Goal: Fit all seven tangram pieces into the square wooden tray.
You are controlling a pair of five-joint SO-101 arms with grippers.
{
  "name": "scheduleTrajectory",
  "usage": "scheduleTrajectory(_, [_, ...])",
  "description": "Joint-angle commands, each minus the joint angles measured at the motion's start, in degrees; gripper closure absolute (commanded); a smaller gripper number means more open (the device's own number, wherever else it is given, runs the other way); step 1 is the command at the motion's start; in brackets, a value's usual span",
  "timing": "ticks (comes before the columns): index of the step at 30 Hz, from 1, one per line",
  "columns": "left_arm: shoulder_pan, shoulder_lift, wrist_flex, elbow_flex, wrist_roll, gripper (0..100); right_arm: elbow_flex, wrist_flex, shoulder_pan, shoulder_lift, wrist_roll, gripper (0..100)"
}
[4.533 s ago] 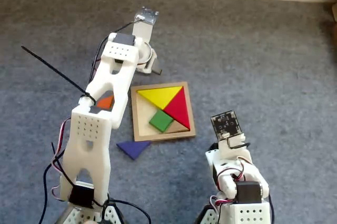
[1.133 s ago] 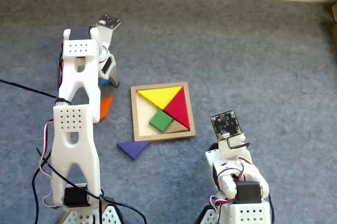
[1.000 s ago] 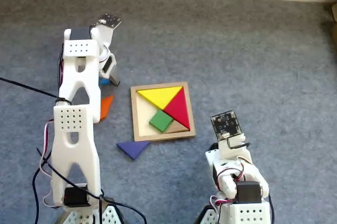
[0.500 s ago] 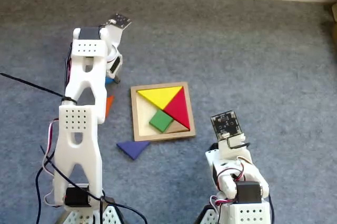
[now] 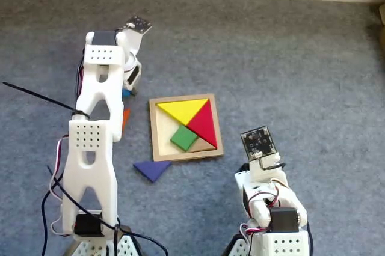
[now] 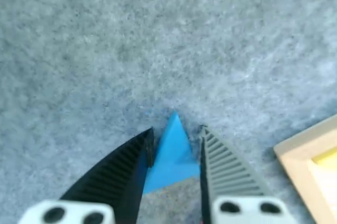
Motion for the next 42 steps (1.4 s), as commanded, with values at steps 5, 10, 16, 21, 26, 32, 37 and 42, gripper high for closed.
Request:
scheduleTrajectory(5, [0.2,-0.8,5.8,-7.3,0.0,89,6.5,-1.2,0.6,-1.0,0.1,97.4])
scheduleTrajectory(10, [-0.8,-0.9,6.7,-9.5,3.4,76,6.5,-1.2,0.6,-1.0,0.1,97.4])
scheduleTrajectory(16, [-2.6,-0.5,6.7,-9.3,3.1,74,6.5,-1.2,0.7,-1.0,0.1,97.4])
scheduleTrajectory(21, [-4.1,-0.4,6.8,-7.4,-0.2,74,6.5,-1.2,0.7,-1.0,0.1,97.4])
scheduleTrajectory(26, [-5.6,-0.4,6.6,-4.2,-3.1,74,6.5,-1.2,0.7,-1.0,0.1,97.4])
scheduleTrajectory(32, [-5.8,-0.4,6.6,-3.5,-3.1,74,6.5,-1.2,0.7,-1.0,0.1,97.4])
scheduleTrajectory(37, [-5.4,-0.3,6.6,-3.5,-3.6,78,6.5,-1.2,0.7,-1.0,0.1,97.4])
scheduleTrajectory(42, [-5.4,1.4,6.6,-3.8,-4.5,78,6.5,-1.2,0.7,-1.0,0.1,97.4])
